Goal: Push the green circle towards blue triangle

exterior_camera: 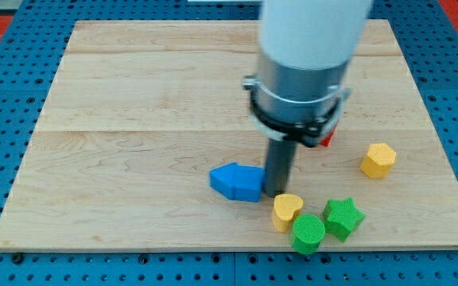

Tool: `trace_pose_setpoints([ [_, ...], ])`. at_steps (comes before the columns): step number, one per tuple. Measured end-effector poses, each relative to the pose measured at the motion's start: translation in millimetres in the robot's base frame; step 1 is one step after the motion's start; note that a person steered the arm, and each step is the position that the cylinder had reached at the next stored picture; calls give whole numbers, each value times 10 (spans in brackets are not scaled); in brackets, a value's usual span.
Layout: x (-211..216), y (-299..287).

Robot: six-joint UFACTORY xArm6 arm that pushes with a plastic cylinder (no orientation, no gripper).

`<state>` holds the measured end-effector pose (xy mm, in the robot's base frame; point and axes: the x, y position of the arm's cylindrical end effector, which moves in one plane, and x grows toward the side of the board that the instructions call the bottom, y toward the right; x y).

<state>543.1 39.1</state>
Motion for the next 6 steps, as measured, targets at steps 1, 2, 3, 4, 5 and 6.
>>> trace_pose_setpoints([
  [1, -185, -551],
  [2, -439, -353],
  [3, -695, 612],
  [4, -170, 913],
  [5, -89, 1252],
  [6, 372, 2006],
])
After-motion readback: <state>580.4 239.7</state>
